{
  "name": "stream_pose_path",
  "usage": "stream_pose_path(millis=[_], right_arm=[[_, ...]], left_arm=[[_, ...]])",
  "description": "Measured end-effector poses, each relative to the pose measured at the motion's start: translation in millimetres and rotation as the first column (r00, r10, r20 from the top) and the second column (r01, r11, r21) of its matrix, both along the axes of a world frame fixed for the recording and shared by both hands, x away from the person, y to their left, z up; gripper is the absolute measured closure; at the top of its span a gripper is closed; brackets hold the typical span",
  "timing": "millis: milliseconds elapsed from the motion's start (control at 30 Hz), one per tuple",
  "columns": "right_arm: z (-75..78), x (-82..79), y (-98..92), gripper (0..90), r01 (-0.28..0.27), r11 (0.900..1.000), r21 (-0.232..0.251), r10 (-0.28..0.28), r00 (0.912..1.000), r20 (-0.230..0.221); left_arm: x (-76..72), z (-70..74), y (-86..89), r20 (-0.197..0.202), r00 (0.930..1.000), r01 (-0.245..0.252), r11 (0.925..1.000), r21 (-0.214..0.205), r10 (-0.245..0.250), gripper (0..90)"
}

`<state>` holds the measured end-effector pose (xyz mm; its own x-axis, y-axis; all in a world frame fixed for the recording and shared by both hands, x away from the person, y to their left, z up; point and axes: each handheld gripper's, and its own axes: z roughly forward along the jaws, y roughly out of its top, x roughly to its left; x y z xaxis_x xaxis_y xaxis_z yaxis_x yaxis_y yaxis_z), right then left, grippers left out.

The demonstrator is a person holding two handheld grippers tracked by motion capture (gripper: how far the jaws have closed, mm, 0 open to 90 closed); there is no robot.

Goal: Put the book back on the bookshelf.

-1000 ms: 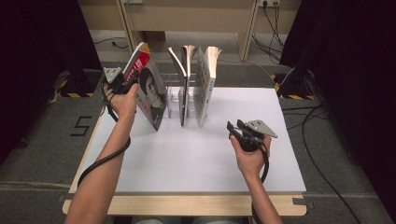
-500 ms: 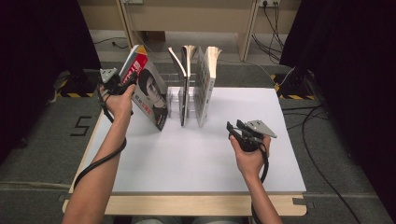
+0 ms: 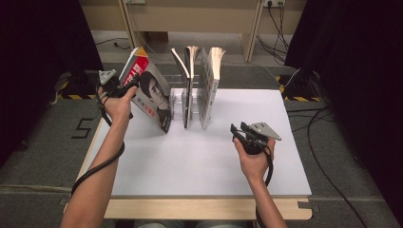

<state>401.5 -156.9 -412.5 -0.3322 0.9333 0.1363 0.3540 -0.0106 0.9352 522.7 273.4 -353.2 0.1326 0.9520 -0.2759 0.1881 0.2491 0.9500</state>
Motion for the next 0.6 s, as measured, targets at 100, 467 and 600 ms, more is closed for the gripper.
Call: stream_pose_path(millis=[100, 467, 600], right_arm=[[0.3, -0.1, -0.5, 56.5, 0.002, 1.0000, -0.002, -0.002, 1.0000, 0.000], [2.2, -1.4, 0.0, 56.5, 0.007, 1.0000, -0.003, -0.007, 0.9999, 0.008], [1.9, -1.4, 0.6, 56.5, 0.007, 1.0000, -0.004, -0.007, 1.0000, 0.006]], left_arm=[[-2.4, -1.4, 3.1, -0.007, 1.0000, -0.002, 0.9999, -0.012, 0.002, 40.4], [-13.5, 0.5, 10.1, -0.003, 0.9999, 0.013, 0.9999, -0.010, -0.013, 35.1], [-17.9, -1.0, 12.4, -0.006, 0.9998, 0.017, 0.9997, -0.017, -0.017, 33.6]])
